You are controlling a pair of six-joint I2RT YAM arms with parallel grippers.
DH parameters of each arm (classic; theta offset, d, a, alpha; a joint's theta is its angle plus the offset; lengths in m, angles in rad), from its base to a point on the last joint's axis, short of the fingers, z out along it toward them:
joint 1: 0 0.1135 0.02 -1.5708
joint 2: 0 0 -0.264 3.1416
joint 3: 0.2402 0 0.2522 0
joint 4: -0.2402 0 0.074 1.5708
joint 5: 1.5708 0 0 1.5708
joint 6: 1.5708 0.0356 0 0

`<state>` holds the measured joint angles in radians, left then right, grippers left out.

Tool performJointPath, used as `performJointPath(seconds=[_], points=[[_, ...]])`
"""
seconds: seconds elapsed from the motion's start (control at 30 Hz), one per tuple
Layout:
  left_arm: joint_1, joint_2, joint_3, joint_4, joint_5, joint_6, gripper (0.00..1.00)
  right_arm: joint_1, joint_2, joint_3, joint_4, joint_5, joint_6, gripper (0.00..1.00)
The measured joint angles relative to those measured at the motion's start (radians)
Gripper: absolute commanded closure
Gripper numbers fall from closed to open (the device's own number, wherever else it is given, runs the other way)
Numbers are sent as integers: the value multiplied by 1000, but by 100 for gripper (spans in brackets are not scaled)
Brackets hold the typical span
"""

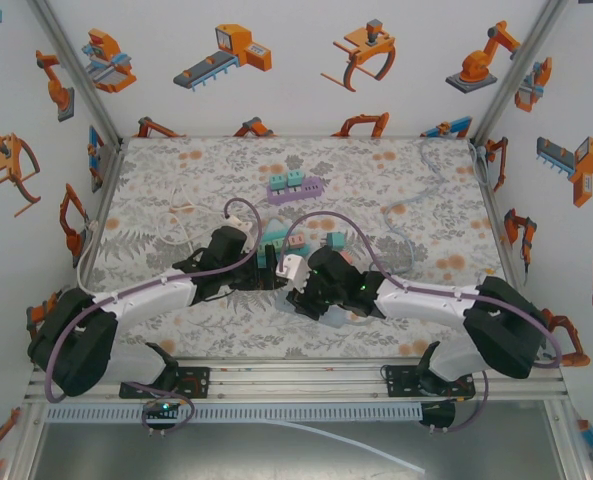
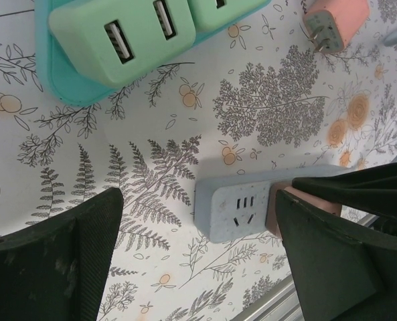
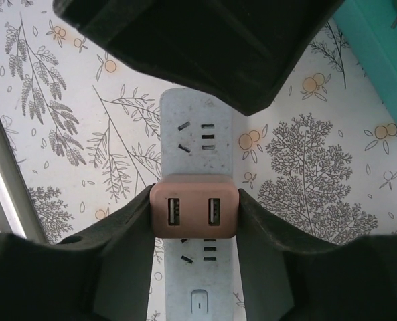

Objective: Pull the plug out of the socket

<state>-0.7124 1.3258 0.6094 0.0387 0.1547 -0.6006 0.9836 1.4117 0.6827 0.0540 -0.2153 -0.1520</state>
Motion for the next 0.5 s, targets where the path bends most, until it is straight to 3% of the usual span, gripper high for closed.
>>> performJointPath(seconds=[0.27, 0.5], points=[[0, 80, 10, -12, 76, -22, 18, 0, 2, 0, 5, -29, -8, 77], [0, 119, 43, -33, 134, -66, 28, 1, 5, 12, 8, -65, -10, 78]])
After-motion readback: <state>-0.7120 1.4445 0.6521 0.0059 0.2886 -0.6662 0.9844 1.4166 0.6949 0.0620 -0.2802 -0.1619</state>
